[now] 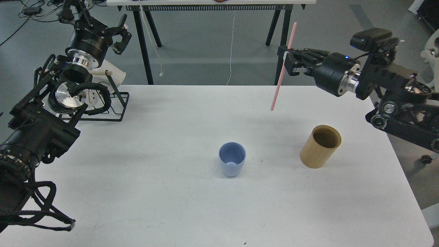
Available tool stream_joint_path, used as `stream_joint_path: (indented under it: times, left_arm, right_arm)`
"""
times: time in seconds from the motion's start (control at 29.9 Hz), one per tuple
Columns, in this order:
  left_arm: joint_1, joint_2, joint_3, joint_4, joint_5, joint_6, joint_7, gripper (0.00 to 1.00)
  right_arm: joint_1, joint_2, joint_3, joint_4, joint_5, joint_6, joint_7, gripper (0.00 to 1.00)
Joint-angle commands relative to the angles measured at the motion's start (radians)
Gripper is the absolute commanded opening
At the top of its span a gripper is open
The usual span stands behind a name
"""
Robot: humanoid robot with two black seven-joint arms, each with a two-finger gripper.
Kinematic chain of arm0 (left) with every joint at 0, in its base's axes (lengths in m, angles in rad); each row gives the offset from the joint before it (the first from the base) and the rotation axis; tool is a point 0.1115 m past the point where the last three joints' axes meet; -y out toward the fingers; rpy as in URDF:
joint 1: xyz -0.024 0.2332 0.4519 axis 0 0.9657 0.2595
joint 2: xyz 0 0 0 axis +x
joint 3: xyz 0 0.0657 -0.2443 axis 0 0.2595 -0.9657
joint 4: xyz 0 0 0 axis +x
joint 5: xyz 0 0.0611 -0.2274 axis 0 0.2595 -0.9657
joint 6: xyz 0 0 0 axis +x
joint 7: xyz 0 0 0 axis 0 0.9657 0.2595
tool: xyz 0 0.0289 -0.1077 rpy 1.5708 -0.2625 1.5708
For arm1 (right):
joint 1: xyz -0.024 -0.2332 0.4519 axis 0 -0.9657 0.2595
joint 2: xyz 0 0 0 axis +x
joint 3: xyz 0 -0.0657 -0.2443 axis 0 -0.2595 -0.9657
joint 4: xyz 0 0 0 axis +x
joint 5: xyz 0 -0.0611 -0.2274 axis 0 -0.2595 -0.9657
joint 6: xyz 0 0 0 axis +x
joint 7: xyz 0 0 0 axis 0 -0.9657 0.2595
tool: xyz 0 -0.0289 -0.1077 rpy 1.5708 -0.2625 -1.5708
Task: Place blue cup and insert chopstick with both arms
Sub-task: 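Lower the pink straw into the blue cup with the right gripper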
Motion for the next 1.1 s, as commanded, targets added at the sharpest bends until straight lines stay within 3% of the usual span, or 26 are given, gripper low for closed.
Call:
stream_joint_path:
  times: [0.0, 0.17, 1.07]
  left_arm:
    - [0.000, -0.001, 0.000, -0.003, 0.000, 0.002, 0.000, 0.99]
    - [-0.002, 0.005, -0.001, -0.011, 0.000, 0.002, 0.000, 0.99]
    - [-0.005, 0.028, -0.003, -0.011, 0.000, 0.000, -0.001, 0.99]
  right_arm:
    - [-0.020, 0.082, -0.007, -0.004, 0.011, -0.001, 0.004, 0.01]
    - [-0.058, 0.145, -0.013, -0.007, 0.011, -0.002, 0.006, 0.01]
    - [-0.185, 0.231, -0.018, -0.065, 0.004, -0.004, 0.007, 0.01]
